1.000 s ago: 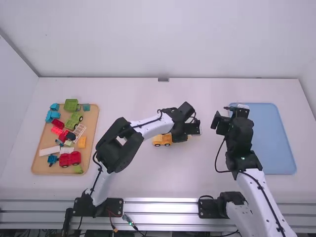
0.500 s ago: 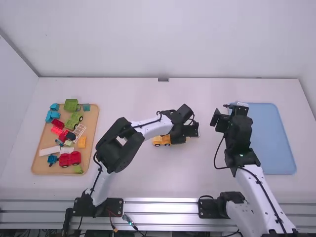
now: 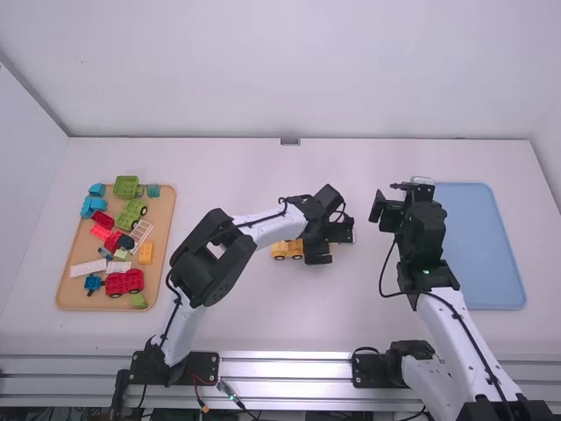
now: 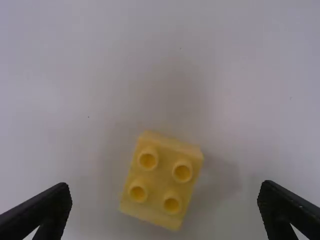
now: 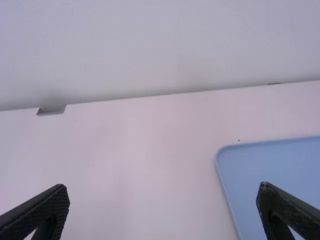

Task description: Assemble lego blocks to make yellow taxi

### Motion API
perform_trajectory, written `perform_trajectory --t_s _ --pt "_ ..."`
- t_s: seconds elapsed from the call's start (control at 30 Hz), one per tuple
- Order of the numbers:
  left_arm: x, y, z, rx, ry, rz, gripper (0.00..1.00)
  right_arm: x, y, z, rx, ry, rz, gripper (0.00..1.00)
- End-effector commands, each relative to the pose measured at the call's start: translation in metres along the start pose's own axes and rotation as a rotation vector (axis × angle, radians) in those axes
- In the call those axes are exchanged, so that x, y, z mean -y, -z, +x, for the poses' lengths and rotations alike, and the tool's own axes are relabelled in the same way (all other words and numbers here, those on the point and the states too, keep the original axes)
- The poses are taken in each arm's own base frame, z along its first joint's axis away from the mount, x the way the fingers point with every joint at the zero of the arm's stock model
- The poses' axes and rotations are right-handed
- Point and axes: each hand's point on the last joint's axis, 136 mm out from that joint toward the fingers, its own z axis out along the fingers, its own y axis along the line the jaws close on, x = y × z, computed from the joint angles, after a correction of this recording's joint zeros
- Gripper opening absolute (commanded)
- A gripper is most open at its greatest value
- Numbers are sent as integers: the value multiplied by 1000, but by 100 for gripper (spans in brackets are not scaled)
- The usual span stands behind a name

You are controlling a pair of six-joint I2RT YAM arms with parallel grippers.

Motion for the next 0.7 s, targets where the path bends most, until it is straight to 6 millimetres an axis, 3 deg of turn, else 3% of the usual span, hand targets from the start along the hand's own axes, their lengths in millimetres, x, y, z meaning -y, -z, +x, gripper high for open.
perform_trajectory --t_s 0.0,0.03,0.2,0.27,0.33,0.43,0.63,0.67 --pt "-1 2 -1 4 -2 8 99 0 -1 2 -2 12 -1 99" --pt "-1 2 -1 4 -2 8 99 0 -1 2 -2 12 -1 99" --pt "-30 40 -11 67 34 -47 99 3 -1 -8 21 58 14 99" --pt "-43 67 -15 152 54 -44 99 8 -4 -11 6 52 25 99" --pt "-50 82 -13 194 74 -40 99 9 -8 -13 -9 72 17 99" --pt "-75 123 1 287 142 -56 99 -6 -20 -17 -59 160 -98 99" --pt "-108 169 43 365 260 -90 100 -38 -52 -11 -208 301 -243 99" --pt "-116 177 53 387 287 -99 99 -51 -60 -6 -253 361 -293 99"
